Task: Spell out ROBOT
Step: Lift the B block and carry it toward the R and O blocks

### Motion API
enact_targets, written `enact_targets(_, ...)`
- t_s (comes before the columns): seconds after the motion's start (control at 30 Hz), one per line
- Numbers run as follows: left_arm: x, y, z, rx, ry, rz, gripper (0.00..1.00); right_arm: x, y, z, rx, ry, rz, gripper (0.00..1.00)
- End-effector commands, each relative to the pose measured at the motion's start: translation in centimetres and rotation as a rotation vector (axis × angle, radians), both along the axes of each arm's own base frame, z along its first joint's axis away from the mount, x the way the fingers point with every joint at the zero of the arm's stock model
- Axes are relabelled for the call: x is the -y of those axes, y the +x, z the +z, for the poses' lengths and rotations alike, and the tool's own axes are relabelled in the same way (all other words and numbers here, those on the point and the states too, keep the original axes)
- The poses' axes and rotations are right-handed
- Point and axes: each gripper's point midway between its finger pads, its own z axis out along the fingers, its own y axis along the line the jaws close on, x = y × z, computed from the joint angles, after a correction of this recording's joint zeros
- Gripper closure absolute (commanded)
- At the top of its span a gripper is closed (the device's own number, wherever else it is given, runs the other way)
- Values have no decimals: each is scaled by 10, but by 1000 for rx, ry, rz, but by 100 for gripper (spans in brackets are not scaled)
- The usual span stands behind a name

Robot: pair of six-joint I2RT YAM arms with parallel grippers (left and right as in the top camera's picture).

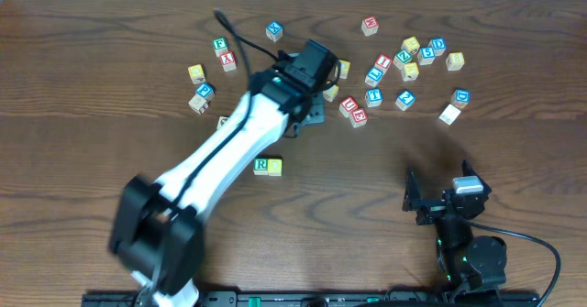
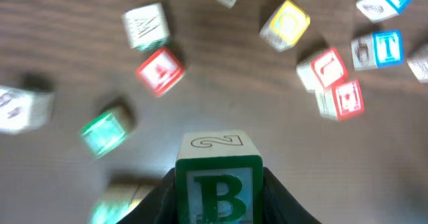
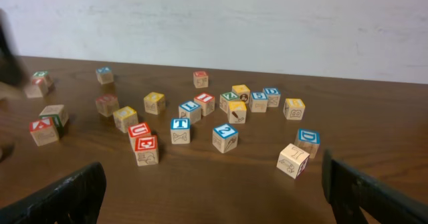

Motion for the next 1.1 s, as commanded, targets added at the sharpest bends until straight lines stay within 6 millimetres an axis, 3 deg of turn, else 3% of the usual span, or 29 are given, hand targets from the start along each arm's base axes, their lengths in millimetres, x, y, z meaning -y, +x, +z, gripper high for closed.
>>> enact_targets(0.0,-16,-20,17,-18,52,-44,76,1,0,0,2,-11,-3,1)
enact_targets(0.17,-32,-65,9,-164,153,-80,92,1,0,0,2,-11,-3,1)
enact_targets(0.43,-22,-107,-22,-247,230,-144,92,1,0,0,2,-11,-3,1)
enact_targets(0.6,-22,-115,-59,-225,245,-86,92,1,0,0,2,-11,-3,1)
enact_targets(0.8,2,-112,-97,-137,152,-126,93,1,0,0,2,-11,-3,1)
enact_targets(0.97,12,-106,-110,-80,91,-100,93,1,0,0,2,-11,-3,1)
enact_targets(1.07,2,-98,-114,-25,111,-19,93,1,0,0,2,-11,-3,1)
